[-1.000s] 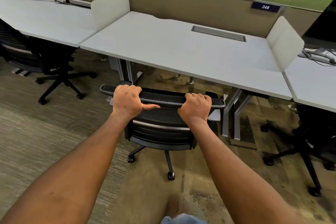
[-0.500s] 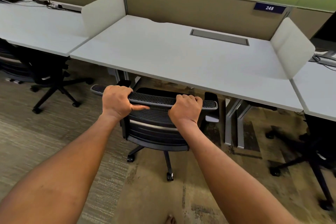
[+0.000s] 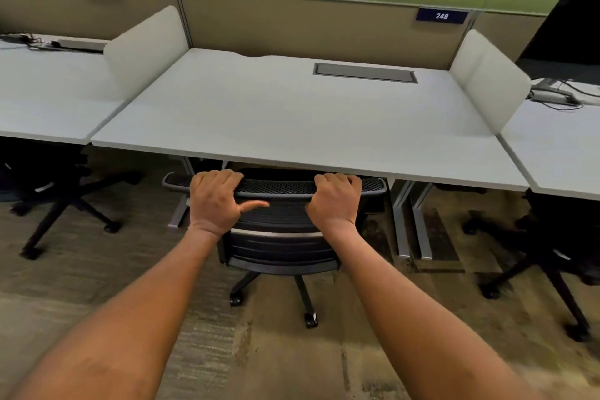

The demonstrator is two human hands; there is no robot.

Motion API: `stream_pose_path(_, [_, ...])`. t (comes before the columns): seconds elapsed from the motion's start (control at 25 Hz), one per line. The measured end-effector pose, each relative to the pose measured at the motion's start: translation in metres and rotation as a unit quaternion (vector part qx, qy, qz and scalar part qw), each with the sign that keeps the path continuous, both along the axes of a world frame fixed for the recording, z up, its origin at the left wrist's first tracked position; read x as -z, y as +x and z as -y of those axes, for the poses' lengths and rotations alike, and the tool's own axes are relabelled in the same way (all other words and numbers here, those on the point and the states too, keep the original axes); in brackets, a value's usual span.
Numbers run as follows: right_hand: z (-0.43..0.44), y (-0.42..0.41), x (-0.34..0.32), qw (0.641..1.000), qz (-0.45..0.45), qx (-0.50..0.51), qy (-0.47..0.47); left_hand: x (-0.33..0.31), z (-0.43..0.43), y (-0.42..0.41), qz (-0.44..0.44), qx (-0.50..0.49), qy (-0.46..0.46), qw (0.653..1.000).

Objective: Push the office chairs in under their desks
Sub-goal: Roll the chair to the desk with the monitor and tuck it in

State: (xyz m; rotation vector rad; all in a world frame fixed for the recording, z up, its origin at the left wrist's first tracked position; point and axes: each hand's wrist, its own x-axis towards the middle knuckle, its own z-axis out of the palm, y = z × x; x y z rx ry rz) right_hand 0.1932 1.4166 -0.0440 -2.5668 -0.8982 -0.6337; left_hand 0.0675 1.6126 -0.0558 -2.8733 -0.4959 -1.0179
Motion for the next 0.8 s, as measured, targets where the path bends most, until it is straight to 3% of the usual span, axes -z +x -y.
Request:
stream_pose_path(0.2, [-0.021,0.008,0.0,0.999,0.022,0.03,-0.035,0.001,-0.021,0.008,0.01,0.025,-0.026,0.999])
stream_pose_path(0.4, [-0.035,0.02,-0.006,0.994,-0.017,0.053,-0.091,0.001,-0.031,0.022,0.009,0.014,-0.03,0.999])
stream_pose_path(0.8, [-0.057,0.044,-0.006,0.989,-0.02,0.071,-0.132,-0.003,-0.057,0.048,-0.049,0.021,-0.067,0.996])
